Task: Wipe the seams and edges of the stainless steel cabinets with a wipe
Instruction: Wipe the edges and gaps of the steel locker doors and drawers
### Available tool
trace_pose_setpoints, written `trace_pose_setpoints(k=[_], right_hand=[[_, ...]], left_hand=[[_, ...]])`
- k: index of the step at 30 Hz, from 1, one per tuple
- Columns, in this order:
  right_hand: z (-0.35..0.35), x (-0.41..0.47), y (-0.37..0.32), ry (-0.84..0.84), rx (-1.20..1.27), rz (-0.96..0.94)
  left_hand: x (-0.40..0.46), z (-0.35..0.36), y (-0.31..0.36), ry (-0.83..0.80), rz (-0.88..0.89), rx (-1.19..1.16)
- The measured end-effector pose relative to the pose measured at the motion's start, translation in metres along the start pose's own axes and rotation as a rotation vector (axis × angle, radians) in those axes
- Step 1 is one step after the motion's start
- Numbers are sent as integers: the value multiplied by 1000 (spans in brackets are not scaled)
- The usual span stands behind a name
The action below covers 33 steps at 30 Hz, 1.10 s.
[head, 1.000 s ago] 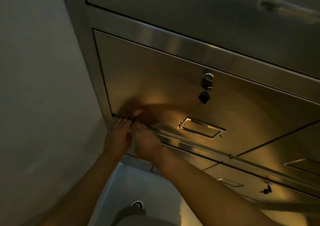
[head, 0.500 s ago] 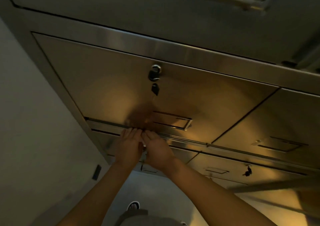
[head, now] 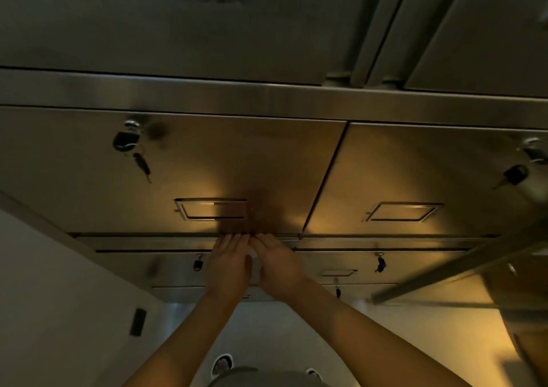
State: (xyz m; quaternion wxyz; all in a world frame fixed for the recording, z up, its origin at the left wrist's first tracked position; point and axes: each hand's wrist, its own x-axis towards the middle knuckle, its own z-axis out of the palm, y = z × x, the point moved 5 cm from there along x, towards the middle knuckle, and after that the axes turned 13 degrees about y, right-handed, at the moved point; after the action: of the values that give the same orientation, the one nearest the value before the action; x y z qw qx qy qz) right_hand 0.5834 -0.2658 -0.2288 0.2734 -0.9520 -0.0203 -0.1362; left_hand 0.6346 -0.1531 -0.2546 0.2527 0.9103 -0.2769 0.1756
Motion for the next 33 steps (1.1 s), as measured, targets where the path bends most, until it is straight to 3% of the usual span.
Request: trace_pose_setpoints(k=[8, 16, 23, 29, 33], right_hand=[[-30, -19, 25, 143, 41, 72], [-28, -28, 38, 287, 161, 196], [-35, -38, 35, 443, 234, 283], [-24, -48, 46, 474, 633, 722], [-21, -41, 39, 399, 688, 791]], left_hand=[[5, 16, 45, 27, 35, -68], [9, -1, 37, 141, -68, -326], [3, -9, 33, 178, 5, -383], [-4, -18, 38, 189, 69, -416], [-8, -26, 47, 210, 109, -466]])
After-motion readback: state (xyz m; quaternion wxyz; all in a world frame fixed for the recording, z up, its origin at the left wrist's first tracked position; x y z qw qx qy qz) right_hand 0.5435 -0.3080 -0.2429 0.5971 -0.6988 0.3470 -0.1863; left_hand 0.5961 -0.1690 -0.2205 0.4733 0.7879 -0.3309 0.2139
